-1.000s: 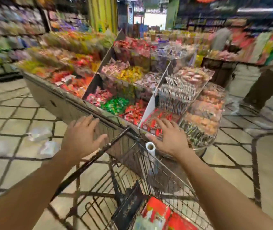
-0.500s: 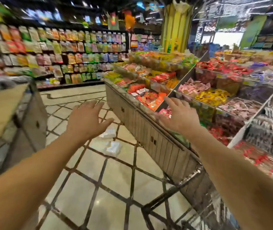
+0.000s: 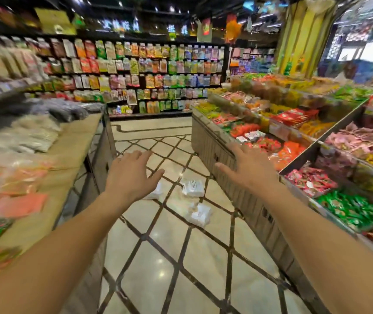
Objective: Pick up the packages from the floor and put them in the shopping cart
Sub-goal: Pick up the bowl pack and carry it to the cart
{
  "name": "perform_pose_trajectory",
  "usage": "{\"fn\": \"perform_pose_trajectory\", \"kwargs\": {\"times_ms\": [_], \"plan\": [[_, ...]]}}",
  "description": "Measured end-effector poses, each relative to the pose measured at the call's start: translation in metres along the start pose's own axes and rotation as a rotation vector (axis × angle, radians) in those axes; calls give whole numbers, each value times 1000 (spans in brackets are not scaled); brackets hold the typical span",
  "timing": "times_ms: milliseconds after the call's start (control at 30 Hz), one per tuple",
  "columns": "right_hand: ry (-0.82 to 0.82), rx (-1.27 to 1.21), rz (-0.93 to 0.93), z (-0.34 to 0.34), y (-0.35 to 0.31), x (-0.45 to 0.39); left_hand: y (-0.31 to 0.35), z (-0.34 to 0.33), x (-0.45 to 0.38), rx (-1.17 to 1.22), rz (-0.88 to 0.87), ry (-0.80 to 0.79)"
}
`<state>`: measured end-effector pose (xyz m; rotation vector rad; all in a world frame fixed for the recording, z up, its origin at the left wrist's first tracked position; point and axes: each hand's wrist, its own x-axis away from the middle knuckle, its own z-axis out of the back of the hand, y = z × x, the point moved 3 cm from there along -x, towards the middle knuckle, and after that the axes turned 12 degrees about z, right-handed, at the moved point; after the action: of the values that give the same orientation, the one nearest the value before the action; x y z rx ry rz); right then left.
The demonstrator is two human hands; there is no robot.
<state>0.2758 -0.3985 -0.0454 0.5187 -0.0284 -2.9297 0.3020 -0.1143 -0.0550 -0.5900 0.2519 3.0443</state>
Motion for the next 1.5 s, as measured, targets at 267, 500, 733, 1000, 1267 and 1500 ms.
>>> {"fn": "perform_pose_trajectory", "kwargs": {"times_ms": [267, 500, 733, 1000, 1267, 1500], "plan": [[44, -85, 67, -77, 16, -137, -3, -61, -133, 29, 16, -36], [74, -189, 28, -116, 62, -254, 18, -105, -249, 123, 20, 18], [97, -212, 24, -164, 96, -348, 35, -173, -354, 170, -10, 7], [88, -149, -30, -247, 143, -454, 71, -287, -483, 285, -145, -40], [53, -153, -133, -308, 205, -550, 112, -381, -607, 351, -248, -107], [-5, -217, -227, -386, 264, -592, 149, -458, -680, 361, -266, -156]]}}
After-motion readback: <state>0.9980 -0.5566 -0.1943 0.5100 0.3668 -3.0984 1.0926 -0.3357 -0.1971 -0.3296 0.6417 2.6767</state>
